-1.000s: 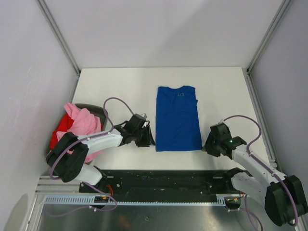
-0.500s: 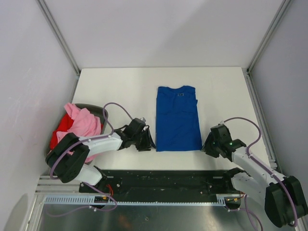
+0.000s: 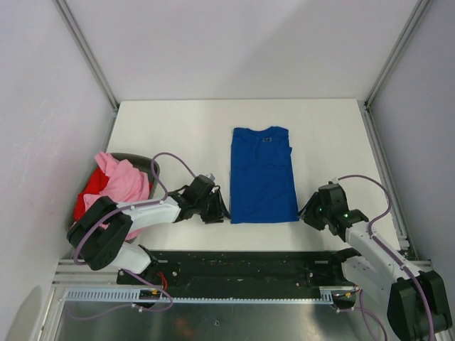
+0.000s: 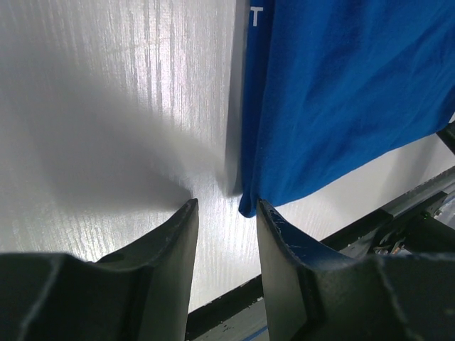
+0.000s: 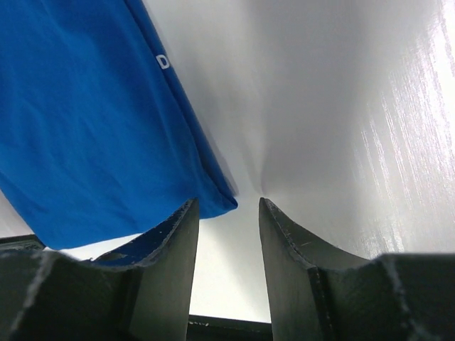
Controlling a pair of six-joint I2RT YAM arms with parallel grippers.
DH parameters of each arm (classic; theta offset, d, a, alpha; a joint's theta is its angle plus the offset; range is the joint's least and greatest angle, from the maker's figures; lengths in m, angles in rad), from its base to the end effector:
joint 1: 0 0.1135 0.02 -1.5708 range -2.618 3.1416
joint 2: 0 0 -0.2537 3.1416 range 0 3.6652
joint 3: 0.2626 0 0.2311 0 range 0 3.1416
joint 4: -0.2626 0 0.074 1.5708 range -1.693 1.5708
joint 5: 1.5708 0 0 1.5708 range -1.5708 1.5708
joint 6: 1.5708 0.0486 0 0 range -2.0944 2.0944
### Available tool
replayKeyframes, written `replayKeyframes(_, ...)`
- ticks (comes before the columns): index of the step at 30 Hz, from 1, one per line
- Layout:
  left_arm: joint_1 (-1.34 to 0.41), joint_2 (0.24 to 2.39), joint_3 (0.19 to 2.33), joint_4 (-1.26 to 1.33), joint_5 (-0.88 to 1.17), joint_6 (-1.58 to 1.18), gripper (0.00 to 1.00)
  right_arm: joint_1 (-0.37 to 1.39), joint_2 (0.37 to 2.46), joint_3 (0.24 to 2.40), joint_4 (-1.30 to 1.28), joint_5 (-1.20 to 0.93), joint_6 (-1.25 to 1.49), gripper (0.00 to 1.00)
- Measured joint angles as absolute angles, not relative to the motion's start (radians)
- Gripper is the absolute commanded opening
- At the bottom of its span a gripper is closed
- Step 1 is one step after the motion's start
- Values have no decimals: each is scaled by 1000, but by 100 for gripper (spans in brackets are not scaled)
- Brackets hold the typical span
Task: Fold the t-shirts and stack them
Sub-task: Grab one side of the 2/3 rectangular tshirt with both arms
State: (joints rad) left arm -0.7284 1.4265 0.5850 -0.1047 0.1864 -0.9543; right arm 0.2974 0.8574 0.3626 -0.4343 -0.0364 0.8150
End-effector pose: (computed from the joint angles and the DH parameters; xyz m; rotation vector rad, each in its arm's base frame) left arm 0.1792 -0.1719 0.1394 -0.2267 2.7326 -0.8305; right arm 0.1450 0.0463 0.1540 0.6432 2.4901 0.4910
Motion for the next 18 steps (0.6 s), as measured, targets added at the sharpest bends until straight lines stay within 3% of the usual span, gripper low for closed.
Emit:
replayKeyframes(8,-737,1426,578,-88,184,-973,44,292,938,356,-376,-67,816,43)
replayKeyframes(18,-756,1413,561,-71,174,-1006,48,292,998,359,-327,-76,815,18)
